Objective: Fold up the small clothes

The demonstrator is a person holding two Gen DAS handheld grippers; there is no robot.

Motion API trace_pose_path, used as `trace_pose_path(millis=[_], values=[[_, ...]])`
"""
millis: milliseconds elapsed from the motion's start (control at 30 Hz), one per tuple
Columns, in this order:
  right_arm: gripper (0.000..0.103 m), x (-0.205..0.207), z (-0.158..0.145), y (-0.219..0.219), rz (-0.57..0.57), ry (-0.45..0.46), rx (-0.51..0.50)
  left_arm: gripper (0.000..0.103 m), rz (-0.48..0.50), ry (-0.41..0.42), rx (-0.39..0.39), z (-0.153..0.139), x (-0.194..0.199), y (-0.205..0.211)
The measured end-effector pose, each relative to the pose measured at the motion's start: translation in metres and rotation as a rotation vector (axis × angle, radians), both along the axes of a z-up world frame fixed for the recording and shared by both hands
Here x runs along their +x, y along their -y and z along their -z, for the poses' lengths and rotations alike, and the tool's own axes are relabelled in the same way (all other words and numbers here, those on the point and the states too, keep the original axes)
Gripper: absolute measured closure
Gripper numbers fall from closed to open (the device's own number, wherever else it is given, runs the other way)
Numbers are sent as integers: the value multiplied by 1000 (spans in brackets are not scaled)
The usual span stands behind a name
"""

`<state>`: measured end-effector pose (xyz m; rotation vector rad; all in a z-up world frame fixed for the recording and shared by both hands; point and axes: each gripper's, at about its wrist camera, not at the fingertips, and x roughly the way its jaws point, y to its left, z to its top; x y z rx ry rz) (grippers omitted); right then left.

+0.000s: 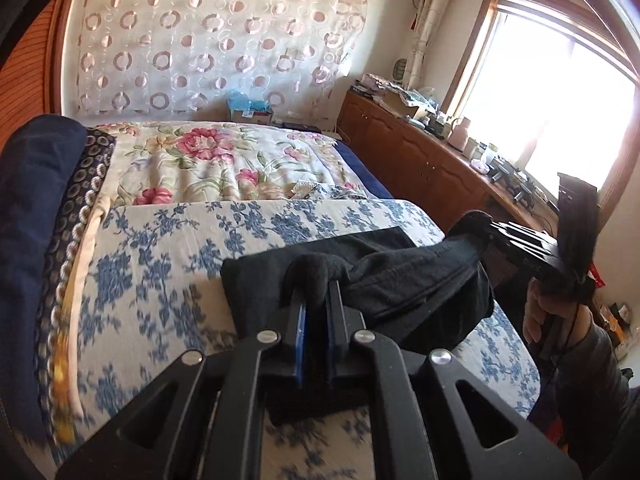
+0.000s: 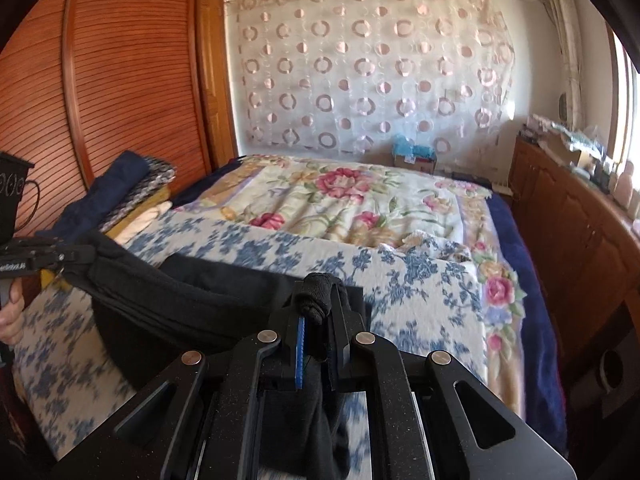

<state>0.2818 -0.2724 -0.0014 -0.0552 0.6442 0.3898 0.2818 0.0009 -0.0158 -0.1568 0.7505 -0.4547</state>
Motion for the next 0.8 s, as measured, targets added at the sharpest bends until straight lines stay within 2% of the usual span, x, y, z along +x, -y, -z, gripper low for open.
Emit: trace_pose_path(millis=[133,267,333,533,633,667,700,733,767,800], values=[[97,37,22,-7,-1,-49,-29,94,29,-35,-19,8,12,-7],[97,55,43,-14,3,-89,-69,93,-25,-13,37,11,8,-23],[97,63,50,-14,7,-105,-73,91,-24,-10,40,11,5,-31],[94,75,41,-9,-2,-111,20,90,17,-42,69,21,5,-24],[91,72,30,-10,-22,-102,24,89,55,-73,66,34,4,-11],[85,69,26,-9,-18,-99,9,89,67,-81,72,38,3,-7],[69,66,24,-9,-9,-94,-3,89,70,-85,74,40,3,-4],[60,63,22,-6,2,-85,-13,89,78,-97,73,45,3,0],[54,60,20,-3,12,-79,-22,89,86,-106,74,47,3,4],[54,55,18,3,28,-73,-35,89,94,-112,77,50,3,8]])
